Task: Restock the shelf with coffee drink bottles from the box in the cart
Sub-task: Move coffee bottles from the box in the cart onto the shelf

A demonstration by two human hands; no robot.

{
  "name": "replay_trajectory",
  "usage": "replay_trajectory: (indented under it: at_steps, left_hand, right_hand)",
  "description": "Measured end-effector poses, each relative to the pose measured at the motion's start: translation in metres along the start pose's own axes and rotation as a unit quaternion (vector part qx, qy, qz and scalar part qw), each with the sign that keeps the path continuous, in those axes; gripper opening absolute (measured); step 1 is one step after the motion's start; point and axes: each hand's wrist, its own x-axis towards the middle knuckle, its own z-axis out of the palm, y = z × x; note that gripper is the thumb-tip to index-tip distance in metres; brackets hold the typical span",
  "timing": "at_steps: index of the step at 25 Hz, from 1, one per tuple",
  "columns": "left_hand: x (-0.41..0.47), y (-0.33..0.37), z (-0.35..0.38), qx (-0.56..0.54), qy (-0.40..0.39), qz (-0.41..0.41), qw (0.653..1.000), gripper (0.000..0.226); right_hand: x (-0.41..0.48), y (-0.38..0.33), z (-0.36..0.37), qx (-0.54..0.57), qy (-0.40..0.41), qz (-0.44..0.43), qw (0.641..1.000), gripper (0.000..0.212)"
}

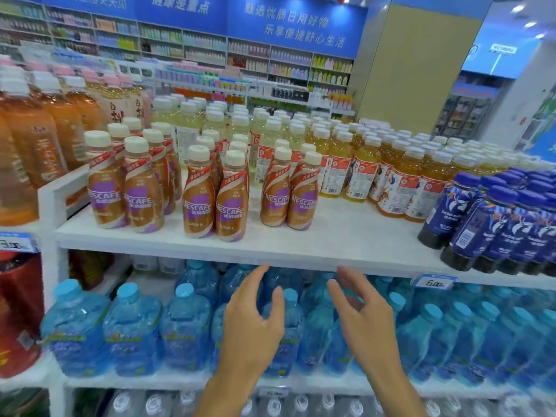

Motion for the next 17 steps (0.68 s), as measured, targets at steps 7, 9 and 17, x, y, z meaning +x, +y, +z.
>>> replay_trajectory:
  at_steps: [7,9,17]
  left_hand:
    - [-0.135,-0.047,-0.011,0.028,0.077,-0.124,0.989,0.045]
    - [-0.182,-0.059,-0.017,0.015,0.115,-0.172,0.978,0.046]
    - [-0.367,-0.104,-0.107,0.073,0.181,-0.351,0.916,0.034]
  right_hand:
    - [-0.108,0.067,-0.028,0.061,-0.069,0.082,0.992,0.016]
    - [-0.145,0.093,-0.028,0.074,-0.076,0.116,0.988,0.02]
    - [-0.283,0.139,-0.007,0.014,-0.215,0.183,0.959,0.021]
